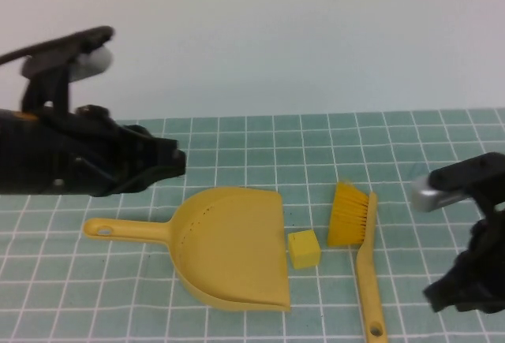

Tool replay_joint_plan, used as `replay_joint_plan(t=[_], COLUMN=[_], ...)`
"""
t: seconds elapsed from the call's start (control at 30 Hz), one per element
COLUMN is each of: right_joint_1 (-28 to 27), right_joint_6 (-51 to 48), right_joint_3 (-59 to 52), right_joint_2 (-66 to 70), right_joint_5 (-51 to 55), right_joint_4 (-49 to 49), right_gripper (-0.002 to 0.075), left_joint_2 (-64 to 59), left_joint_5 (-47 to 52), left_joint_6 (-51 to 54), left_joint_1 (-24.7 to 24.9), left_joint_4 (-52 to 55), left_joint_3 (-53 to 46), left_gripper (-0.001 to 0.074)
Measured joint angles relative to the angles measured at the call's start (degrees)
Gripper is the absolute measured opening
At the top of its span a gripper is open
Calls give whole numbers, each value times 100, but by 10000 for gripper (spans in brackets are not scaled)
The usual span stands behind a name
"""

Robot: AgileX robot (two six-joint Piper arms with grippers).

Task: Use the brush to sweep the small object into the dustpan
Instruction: Pick up the broom from the table

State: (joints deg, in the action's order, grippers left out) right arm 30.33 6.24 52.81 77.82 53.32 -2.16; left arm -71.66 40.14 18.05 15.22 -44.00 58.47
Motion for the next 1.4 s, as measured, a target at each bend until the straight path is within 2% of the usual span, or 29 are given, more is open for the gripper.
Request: replay_joint_plan(t=[0.13, 0.23, 0.33, 0.37, 0.43, 0.7, 1.23, 1.33, 1.4], right_joint_1=[206, 215, 215, 215, 215, 228, 579, 588, 591], right_joint_6=[579, 1026, 1229, 1262, 1286, 1321, 1774, 1990, 2058], right_joint_3=[0, 8, 88, 159, 373, 1357, 1423, 1448, 1452], right_joint_2=[467, 775, 1048, 1142, 1327, 2211, 3343, 3422, 3431], right_joint_5=[-338, -505, -606, -622, -649, -283, -575, -583, -583], right_joint_4=[77, 30, -169, -244, -315, -384, -262, -53, 13], right_gripper=[77, 219, 410, 453, 491, 499, 498, 475, 431], left_joint_2=[-330, -444, -454, -454, -454, -454, -435, -435, -435], left_joint_5=[-142, -132, -110, -82, -15, 307, 540, 722, 764], left_joint_6=[-247, -309, -309, -309, -312, -132, -5, -5, -5], left_joint_1=[174, 186, 197, 194, 194, 194, 194, 194, 194], left_joint_4=[-50, -50, -50, -50, -50, -50, -50, -50, -50], left_joint_3=[0, 0, 0, 0, 0, 0, 0, 0, 0], left_gripper=[1, 1, 1, 1, 1, -2, 1, 0, -2])
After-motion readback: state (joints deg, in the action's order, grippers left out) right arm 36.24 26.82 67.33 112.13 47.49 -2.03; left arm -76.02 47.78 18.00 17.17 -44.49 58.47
